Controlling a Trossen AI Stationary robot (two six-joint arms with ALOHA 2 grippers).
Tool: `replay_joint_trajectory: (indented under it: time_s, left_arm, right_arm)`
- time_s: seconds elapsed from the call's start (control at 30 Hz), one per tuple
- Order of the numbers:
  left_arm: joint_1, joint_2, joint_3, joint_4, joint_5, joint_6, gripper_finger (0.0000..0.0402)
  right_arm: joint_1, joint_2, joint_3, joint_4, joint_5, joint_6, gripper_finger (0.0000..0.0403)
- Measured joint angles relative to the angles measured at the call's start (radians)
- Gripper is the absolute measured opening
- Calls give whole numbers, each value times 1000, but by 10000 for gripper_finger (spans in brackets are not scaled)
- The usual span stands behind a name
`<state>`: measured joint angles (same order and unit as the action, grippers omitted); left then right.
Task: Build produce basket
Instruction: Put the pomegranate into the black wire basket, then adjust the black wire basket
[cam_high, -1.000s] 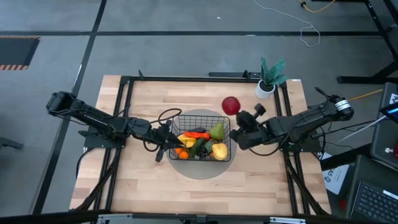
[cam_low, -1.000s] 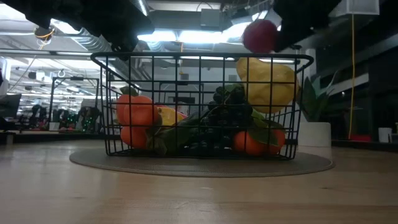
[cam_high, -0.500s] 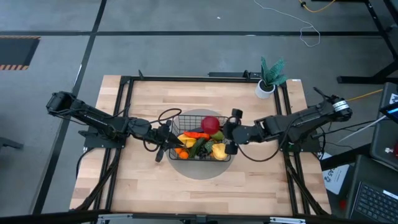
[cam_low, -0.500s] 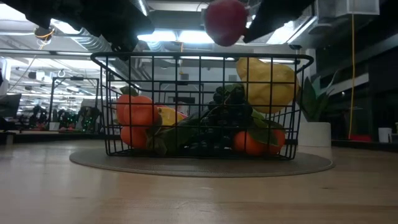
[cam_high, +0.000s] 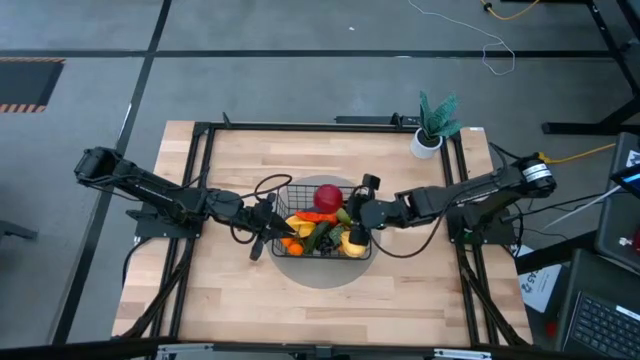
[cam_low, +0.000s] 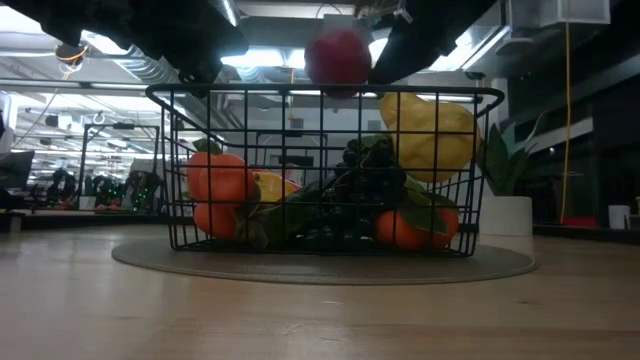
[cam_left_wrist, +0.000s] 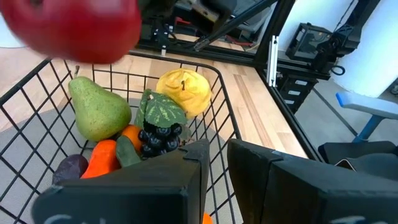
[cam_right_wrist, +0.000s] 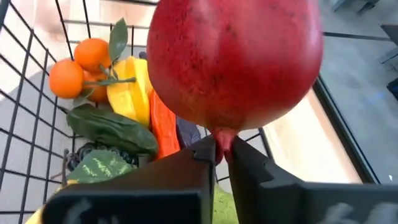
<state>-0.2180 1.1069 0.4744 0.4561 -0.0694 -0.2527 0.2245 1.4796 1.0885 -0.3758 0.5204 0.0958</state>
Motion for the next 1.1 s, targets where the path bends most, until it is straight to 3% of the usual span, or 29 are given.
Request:
replay_joint_trajectory:
  time_s: [0.4,1.1]
  left_arm:
    - [0,0,0,1,0,0,46]
    - [0,0,0,1,0,0,46]
  right_arm:
    - [0,8,0,11,1,1,110]
    - [4,9,-23,-77,0,59,110]
